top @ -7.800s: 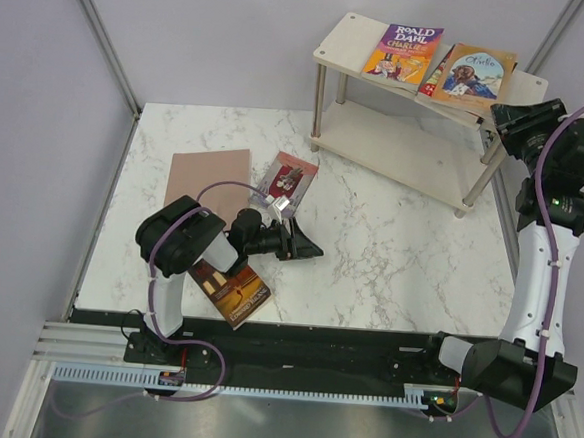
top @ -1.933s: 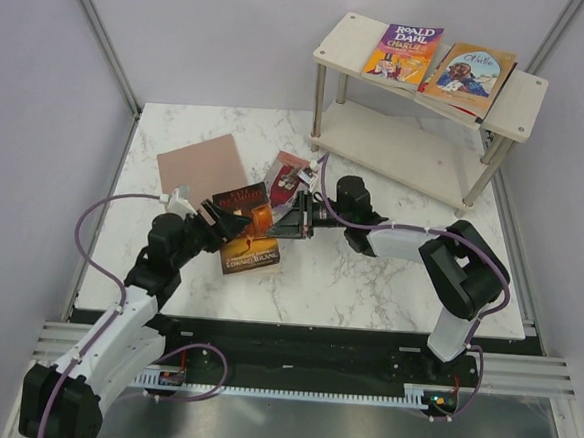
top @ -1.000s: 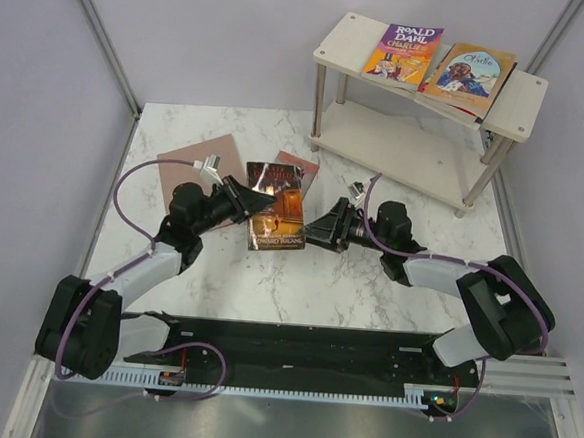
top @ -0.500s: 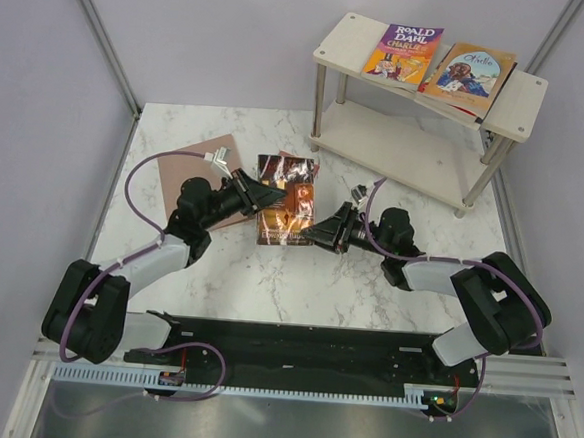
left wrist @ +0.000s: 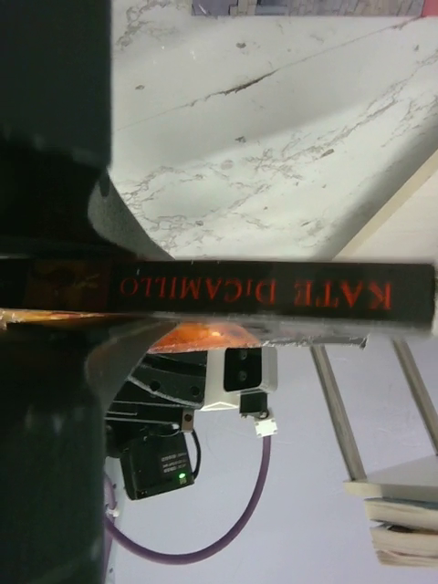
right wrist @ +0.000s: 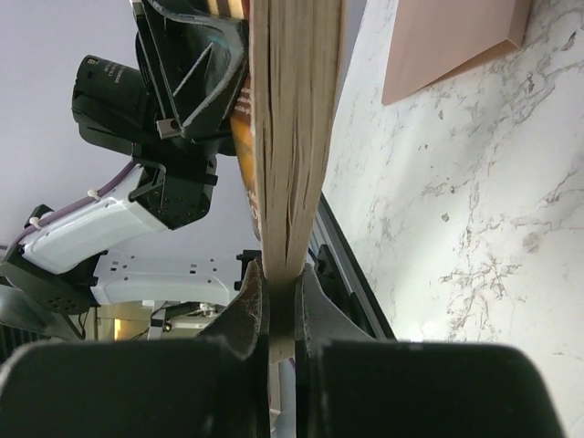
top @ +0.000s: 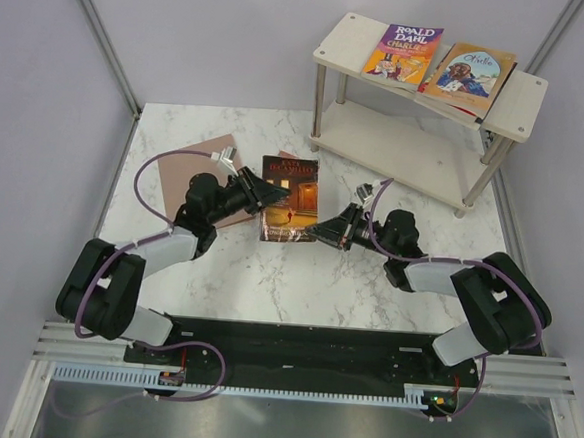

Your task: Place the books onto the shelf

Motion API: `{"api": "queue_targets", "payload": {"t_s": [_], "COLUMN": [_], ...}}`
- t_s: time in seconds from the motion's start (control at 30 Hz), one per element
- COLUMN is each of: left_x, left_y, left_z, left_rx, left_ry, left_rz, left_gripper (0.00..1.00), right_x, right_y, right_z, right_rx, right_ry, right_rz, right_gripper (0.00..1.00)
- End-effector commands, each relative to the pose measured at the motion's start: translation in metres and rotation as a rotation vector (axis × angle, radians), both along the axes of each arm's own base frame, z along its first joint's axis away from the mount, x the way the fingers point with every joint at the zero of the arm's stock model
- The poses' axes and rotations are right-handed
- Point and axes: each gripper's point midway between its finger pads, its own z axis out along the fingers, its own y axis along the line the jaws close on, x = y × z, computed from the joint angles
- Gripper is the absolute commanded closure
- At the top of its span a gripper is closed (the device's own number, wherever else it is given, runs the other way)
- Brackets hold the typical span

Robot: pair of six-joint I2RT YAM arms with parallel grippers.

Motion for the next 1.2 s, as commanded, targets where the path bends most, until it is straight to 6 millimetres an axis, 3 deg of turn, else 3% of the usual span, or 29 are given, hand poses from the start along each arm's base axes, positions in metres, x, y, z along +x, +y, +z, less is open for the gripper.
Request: {"api": "queue_targets", "payload": {"t_s": [0.0, 0.1, 0.17, 0.2, 0.27, 0.3, 0.37, 0.4, 0.43, 0.87, 1.17], "left_x": [0.001, 0.003, 0.002, 0.003, -0.002, -0.003, -0.013, -0.018, -0.022, -0.062, -0.073], "left_y": [-0.012, 0.001, 0.01, 0.02, 0.032, 0.039, 0.05, 0.061, 0.065, 0.075, 0.082], "left_z": [0.015, -0.002, -0.002, -0.015, -0.006, -0.008, -0.006, -0.019, -0.013, -0.057, -0.063], "left_rx": [-0.026, 0.074, 0.12, 0.186, 0.223, 0.253, 0.281, 0.326, 0.323, 0.357, 0.368], "left_ry": [-0.031, 0.014, 0.008, 0.038, 0.011, 0.004, 0.001, 0.029, 0.011, 0.082, 0.082], "left_rz": [-0.022, 0.049, 0.093, 0.138, 0.18, 0.214, 0.243, 0.279, 0.293, 0.243, 0.258], "left_gripper": [0.46, 0.29, 0.21, 0.19, 0.16, 0.16, 0.13, 0.11, 0.1, 0.1, 0.1], "right_x": [-0.011, -0.008, -0.005, -0.002, 0.002, 0.009, 0.016, 0.031, 0.035, 0.107, 0.149], "right_y": [0.003, -0.001, -0.003, -0.006, -0.01, -0.013, -0.022, -0.033, -0.036, -0.056, -0.072], "right_z": [0.022, 0.017, 0.011, 0.015, -0.001, 0.008, -0.001, 0.008, 0.009, 0.017, 0.032], "right_rx": [0.032, 0.003, -0.03, -0.035, -0.129, -0.149, -0.242, -0.256, -0.257, -0.173, -0.106], "right_ry": [-0.11, -0.114, -0.109, -0.128, -0.128, -0.168, -0.191, -0.221, -0.228, -0.22, -0.219], "right_rz": [0.014, -0.015, -0.03, -0.052, -0.075, -0.117, -0.154, -0.213, -0.22, -0.293, -0.376], "right_gripper": [1.0, 1.0, 1.0, 1.0, 1.0, 1.0, 1.0, 1.0, 1.0, 1.0, 1.0]}}
